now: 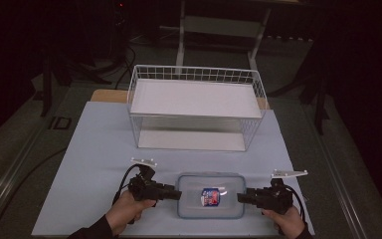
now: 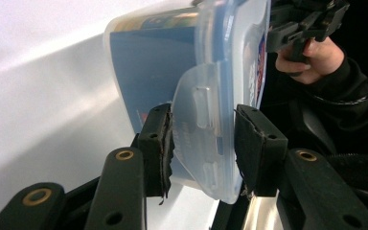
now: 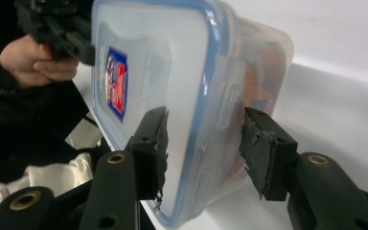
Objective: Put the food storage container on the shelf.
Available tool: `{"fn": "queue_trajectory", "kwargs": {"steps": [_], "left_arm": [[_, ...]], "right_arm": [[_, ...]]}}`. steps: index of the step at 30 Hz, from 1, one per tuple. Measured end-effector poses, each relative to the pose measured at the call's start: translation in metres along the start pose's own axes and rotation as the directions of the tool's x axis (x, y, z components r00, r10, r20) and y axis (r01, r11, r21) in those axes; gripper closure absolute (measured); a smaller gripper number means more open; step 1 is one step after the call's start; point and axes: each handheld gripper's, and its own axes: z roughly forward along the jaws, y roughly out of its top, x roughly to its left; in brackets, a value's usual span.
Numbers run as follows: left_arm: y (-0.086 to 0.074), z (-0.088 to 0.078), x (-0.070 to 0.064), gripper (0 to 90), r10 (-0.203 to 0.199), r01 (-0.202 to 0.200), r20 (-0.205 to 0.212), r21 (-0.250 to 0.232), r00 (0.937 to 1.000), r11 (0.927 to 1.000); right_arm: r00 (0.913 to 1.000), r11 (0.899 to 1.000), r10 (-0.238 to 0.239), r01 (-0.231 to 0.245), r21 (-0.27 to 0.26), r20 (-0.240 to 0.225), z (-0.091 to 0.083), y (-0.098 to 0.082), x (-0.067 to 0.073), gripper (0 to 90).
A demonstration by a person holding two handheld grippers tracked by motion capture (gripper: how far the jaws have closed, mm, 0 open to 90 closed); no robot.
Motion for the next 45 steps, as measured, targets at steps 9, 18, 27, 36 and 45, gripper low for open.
{"fn": "queue_trajectory", "kwargs": {"steps": [9, 18, 27, 36, 45], "left_arm": [[0.007, -0.006, 0.000, 58.7, 0.034, -0.035, -0.023, -0.046, 0.9992, 0.9984], [0.025, -0.026, -0.010, 58.6, 0.085, -0.089, -0.041, -0.106, 0.9955, 0.9904], [0.041, -0.046, -0.017, 58.6, 0.113, -0.123, -0.076, -0.138, 0.9907, 0.9828], [0.071, -0.076, -0.024, 58.5, 0.122, -0.144, -0.118, -0.201, 0.9855, 0.9689], [0.109, -0.097, -0.029, 58.3, 0.146, -0.176, -0.137, -0.237, 0.9797, 0.9555]], "right_arm": [[0.9992, 1.000, -0.020, 0.021, -0.012, 0.034, 0.002, 0.008, 0.004, 53.0], [0.9943, 0.993, -0.091, 0.095, -0.074, 0.055, -0.006, 0.037, 0.021, 53.1], [0.9898, 0.986, -0.132, 0.136, -0.094, 0.054, -0.006, 0.059, 0.030, 53.1], [0.9810, 0.973, -0.184, 0.191, -0.127, 0.060, -0.005, 0.106, 0.043, 52.9], [0.9765, 0.961, -0.204, 0.213, -0.177, 0.071, -0.013, 0.152, 0.051, 52.8]]}}
